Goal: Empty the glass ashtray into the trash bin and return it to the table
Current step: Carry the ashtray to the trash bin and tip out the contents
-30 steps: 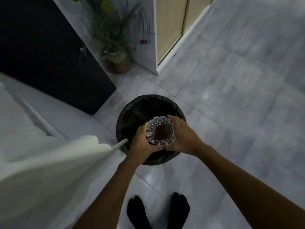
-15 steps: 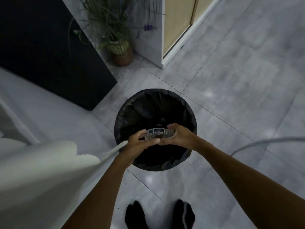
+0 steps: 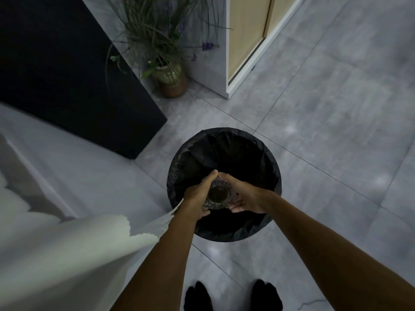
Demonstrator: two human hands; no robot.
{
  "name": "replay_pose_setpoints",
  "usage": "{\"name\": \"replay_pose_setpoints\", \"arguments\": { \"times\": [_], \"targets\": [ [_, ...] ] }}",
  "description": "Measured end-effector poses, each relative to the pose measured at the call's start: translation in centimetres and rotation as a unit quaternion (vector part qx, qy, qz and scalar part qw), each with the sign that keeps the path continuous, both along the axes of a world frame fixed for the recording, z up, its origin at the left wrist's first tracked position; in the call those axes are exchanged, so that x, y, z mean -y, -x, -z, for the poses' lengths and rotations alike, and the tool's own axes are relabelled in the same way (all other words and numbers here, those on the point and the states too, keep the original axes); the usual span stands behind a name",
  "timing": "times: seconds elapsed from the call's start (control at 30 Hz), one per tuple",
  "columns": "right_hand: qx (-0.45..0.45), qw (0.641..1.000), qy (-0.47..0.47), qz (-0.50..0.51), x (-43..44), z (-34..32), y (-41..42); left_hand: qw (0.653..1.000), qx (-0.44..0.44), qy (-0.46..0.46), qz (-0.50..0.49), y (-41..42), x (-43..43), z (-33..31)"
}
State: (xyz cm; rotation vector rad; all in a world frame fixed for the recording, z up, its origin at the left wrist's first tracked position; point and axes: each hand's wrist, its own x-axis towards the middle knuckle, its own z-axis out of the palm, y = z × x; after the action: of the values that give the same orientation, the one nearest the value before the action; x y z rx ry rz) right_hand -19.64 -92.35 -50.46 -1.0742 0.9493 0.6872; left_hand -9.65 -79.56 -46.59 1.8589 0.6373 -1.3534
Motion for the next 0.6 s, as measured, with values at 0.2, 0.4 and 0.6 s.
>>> {"name": "replay_pose_setpoints", "arguments": {
  "times": [0.2, 0.4, 0.6],
  "targets": [
    [-0.006, 1.0, 0.002, 0.014, 0.3, 0.4, 0.2, 1.0, 0.0, -0.007, 0.026, 0.1, 0.3, 0.6],
    [-0.011, 0.998, -0.024, 0.049, 0.6, -0.1, -0.2, 0.998, 0.021, -0.029, 0.044, -0.6, 1.3, -0.6],
    [-0.001, 0.998, -0.019, 0.054, 0.9, -0.7, -0.3, 0.998, 0.029, -0.023, 0.052, -0.9, 1.5, -0.8]
  ]
}}
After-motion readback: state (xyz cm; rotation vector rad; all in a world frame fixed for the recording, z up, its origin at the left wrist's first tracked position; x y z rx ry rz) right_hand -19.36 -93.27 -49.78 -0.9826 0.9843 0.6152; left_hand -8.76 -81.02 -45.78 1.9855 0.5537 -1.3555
